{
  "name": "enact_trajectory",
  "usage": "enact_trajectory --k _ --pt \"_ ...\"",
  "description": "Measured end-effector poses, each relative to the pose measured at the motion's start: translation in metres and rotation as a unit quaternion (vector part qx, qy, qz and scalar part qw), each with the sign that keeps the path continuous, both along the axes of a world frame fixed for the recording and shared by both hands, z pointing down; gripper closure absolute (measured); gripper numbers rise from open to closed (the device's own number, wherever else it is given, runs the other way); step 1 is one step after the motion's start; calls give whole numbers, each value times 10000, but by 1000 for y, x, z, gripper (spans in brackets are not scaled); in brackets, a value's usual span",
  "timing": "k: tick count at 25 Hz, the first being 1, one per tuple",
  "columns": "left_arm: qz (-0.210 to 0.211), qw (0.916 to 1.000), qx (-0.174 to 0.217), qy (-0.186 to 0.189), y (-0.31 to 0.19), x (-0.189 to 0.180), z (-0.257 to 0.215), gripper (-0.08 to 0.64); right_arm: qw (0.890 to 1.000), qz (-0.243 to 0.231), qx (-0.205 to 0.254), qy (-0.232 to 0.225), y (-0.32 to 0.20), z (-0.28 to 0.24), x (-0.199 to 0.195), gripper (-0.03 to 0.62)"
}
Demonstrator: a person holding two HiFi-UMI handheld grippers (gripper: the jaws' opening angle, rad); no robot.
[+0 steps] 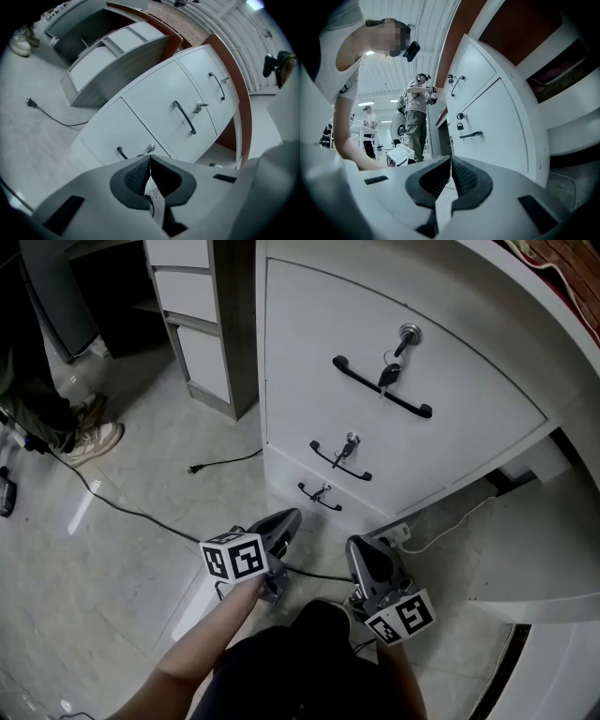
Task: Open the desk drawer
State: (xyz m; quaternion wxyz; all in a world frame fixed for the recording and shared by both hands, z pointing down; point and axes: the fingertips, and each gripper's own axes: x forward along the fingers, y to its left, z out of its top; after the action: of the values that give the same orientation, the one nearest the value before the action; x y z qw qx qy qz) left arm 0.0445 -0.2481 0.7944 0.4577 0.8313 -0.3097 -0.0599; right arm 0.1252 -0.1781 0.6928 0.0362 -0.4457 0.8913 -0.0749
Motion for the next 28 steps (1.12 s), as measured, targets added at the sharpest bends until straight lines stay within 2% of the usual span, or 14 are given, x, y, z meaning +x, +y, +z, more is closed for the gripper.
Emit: enact_trajectory --k 7,12,15,17,23,28 --pt "-234 9966 -635 472 -24 4 31 549 10000 51 13 -32 -3 6 -1 574" --pt "-289 9930 -806 813 -35 12 46 548 10000 -45 1 25 0 10 -5 574" --pt "-589 9813 -1054 1496 -46 13 49 535 9999 -109 -5 -12 0 11 -9 574" --pt "-743 9731 -1226 1802 -53 13 52 434 9999 -167 6 -11 1 12 -12 574" --pt "-793 9685 -1451 1865 -62 18 67 419 9996 -264 0 -21 3 14 -16 574" --pt "-781 9627 -1543 2079 -68 29 70 419 9997 -243 -24 -67 3 16 -15 574"
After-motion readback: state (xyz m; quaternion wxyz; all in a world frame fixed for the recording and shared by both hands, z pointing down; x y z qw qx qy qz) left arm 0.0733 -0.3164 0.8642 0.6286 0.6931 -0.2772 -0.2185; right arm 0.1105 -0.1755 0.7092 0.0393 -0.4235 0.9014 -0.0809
